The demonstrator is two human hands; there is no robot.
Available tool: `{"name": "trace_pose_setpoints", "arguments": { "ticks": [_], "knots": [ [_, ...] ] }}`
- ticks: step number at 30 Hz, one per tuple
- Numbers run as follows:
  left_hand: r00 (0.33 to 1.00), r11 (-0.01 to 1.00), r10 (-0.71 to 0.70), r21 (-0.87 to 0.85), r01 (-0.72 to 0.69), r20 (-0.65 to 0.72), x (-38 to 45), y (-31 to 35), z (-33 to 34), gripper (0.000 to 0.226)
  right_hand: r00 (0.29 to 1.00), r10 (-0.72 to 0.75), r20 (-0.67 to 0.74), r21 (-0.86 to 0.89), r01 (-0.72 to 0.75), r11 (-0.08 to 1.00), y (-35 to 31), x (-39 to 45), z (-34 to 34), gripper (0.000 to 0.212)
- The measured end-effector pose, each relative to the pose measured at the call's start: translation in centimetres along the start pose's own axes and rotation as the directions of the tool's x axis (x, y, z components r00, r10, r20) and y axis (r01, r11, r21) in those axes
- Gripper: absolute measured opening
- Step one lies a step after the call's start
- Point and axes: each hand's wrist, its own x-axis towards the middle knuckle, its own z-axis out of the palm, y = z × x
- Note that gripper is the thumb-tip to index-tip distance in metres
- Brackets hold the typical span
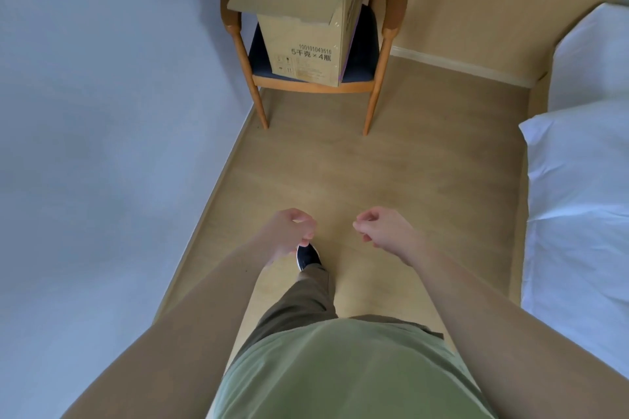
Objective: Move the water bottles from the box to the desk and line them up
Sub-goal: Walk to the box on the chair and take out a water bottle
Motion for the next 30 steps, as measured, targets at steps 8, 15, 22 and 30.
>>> {"name": "trace_pose_setpoints", "arguments": {
  "ticks": [8, 15, 22, 30],
  "knots": [
    [0.999, 0.997, 0.050, 0.056, -0.051, 0.008, 6.7, 8.2, -8.0, 0.021, 0.998, -0.001, -0.058, 0.001, 0.001, 1.000, -10.6, 6.1, -3.8, 0.015],
    [0.996, 0.989, 0.077, 0.122, -0.082, 0.047, 11.3, 14.5, -12.3, 0.026, 0.997, -0.032, -0.065, 0.024, 0.034, 0.999, -16.5, 10.3, -6.4, 0.019],
    [0.993, 0.985, 0.106, 0.134, -0.111, 0.041, 15.6, 20.1, -14.9, 0.028, 0.993, -0.097, -0.069, 0.014, 0.098, 0.995, -21.6, 15.3, -9.9, 0.021],
    [0.992, 0.991, 0.123, 0.055, -0.121, -0.037, 21.5, 29.0, -18.9, 0.021, 0.979, -0.200, 0.029, -0.007, 0.200, 0.980, -30.7, 23.3, -15.7, 0.025]
  ]
}}
